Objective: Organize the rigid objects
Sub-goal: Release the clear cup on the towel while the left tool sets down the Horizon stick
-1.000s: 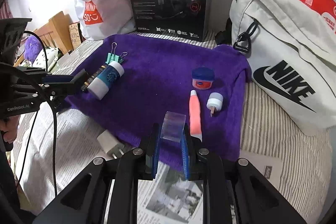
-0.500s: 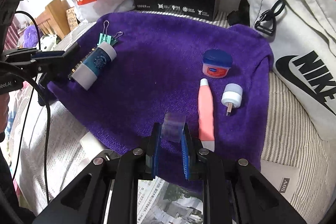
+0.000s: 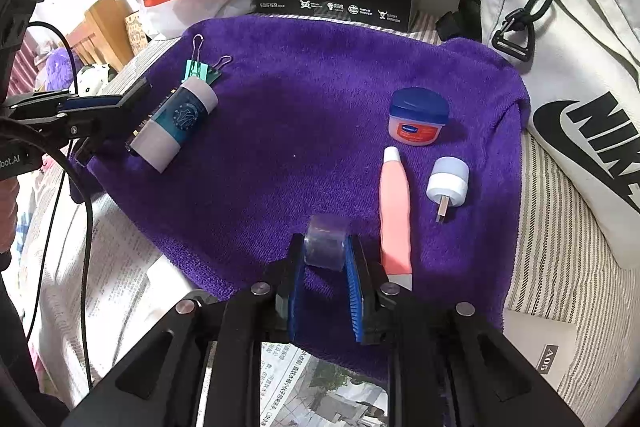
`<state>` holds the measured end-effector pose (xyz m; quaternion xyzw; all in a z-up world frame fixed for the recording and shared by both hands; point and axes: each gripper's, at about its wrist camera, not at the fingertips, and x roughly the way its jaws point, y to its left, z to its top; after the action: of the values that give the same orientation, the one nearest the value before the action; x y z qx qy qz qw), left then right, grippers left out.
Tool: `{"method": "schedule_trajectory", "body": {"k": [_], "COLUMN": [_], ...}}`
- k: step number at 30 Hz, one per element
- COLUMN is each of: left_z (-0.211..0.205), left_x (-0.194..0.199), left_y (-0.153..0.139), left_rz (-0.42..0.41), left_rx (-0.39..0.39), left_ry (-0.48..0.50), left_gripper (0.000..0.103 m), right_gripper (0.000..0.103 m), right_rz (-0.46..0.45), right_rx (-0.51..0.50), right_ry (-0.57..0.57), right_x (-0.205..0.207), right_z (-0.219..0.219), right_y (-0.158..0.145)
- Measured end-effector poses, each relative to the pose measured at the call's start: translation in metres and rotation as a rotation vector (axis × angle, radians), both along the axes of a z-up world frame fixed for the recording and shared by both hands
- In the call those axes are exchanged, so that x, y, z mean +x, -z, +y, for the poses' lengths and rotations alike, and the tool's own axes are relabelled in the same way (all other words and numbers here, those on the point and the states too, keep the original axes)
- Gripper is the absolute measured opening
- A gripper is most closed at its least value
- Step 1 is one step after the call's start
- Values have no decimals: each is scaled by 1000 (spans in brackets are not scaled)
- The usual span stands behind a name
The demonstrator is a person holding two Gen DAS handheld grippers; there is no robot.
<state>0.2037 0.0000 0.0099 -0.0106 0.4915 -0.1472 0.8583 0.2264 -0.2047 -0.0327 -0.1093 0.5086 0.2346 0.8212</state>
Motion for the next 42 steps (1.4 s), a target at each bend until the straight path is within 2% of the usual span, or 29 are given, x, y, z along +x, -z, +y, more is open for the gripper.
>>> {"method": "schedule_trajectory", "body": {"k": [4,6,14,21,28,35,42], "left_z": [-1,-2,-3,-8,-30,-51,-62], "left_x": [-1,-1,4,13,30,51,66], "left_y": [0,-1,2,3,5,21,41], "left_rz": [2,1,12,26,43,81,108], "left_rx": [0,2,-14,-12,-3,-5,52], "left_ry": [6,6,3,8,43,55,47], "left_gripper": [21,21,21,21,21,21,21], "right_gripper": [25,31,35,35,35,35,35], "right_rz": [4,5,-7,-25,-44,-50,-49], "right_rx": [-7,-16,0,11,22,39,45], "right_ry": [2,8,22,33,64,102,124], "right_x": [0,0,-6,-12,-16,-19,-25], "right_z": [-2,-3,-13,-20,-32,-47,-53], "right_y": [0,-1,-7,-14,-21,-23,-20]}}
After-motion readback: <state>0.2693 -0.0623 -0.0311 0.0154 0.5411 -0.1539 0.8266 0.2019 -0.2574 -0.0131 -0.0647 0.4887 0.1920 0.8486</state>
